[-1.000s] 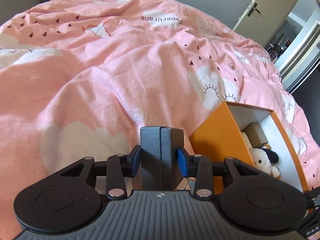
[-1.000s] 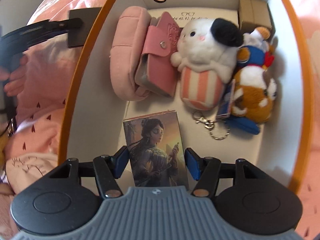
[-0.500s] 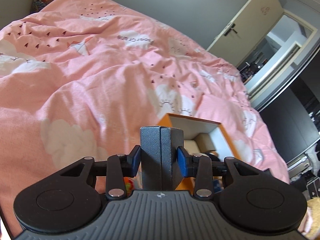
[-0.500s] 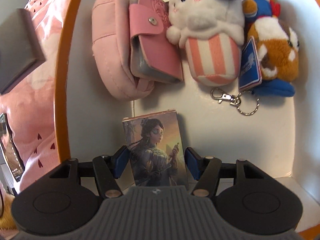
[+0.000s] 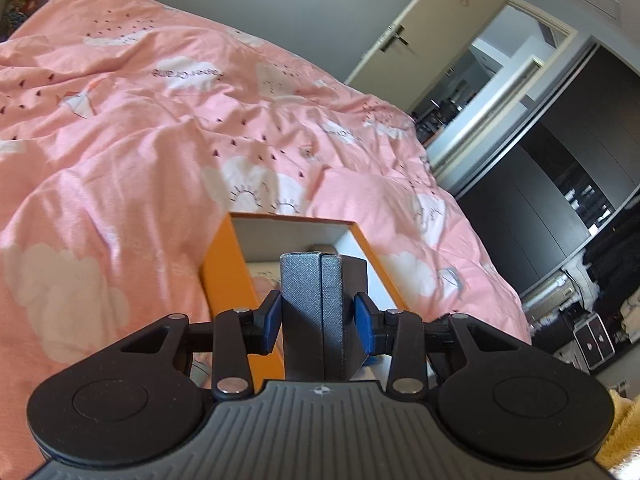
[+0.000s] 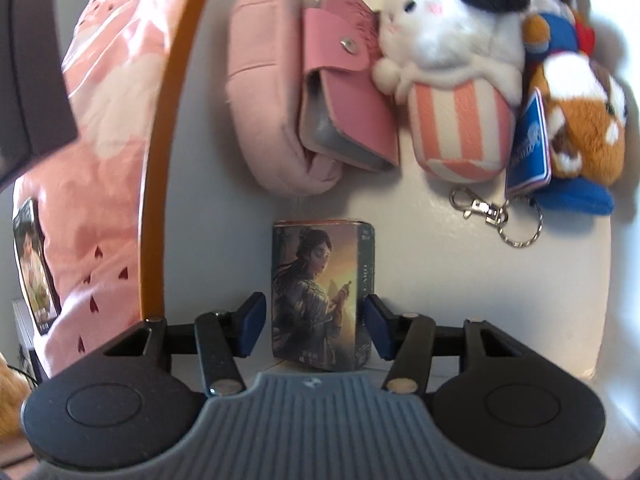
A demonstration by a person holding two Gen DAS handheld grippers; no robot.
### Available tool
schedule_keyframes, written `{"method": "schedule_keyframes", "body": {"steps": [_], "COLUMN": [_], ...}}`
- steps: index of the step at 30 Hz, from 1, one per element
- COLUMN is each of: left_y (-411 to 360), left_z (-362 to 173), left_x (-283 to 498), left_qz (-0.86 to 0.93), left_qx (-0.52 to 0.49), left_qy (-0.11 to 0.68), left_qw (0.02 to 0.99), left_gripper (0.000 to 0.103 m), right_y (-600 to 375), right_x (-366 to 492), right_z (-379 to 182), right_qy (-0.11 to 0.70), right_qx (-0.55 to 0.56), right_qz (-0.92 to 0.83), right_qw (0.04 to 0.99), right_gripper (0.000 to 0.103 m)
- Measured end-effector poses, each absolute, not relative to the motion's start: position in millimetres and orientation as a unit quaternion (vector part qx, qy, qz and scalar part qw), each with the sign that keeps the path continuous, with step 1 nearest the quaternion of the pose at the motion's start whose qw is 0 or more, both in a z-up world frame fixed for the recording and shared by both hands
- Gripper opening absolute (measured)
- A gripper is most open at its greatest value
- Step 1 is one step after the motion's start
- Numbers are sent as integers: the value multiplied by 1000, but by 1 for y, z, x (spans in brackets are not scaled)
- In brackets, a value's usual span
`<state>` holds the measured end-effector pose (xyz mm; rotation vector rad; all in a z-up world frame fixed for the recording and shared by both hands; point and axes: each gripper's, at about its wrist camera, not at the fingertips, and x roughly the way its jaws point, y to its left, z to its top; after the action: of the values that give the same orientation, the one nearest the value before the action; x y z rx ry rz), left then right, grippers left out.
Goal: Organize objects
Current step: 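Lower the black box into the orange box with the left gripper while the right releases the card box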
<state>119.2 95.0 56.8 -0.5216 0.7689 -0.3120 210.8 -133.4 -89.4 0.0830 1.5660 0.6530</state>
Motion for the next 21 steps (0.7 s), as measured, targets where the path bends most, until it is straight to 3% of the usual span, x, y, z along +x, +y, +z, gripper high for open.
{"method": "schedule_keyframes", "body": {"steps": [10, 21], "left_y": [31, -38], "left_z": [30, -22], "left_x": [134, 142], "left_qz": [-185, -159], "left_qx": [-225, -193], "left_qy": [450, 517], "left_qw": [844, 818], "left_gripper": [44, 44], "right_y": [-175, -210], "right_x": [190, 180], "right_z": [-10, 6], "right_qy": [574, 510], "right_qx": [-139, -292], "right_qz": [309, 299], "right_qw": [745, 752], "right_gripper": [57, 59]}}
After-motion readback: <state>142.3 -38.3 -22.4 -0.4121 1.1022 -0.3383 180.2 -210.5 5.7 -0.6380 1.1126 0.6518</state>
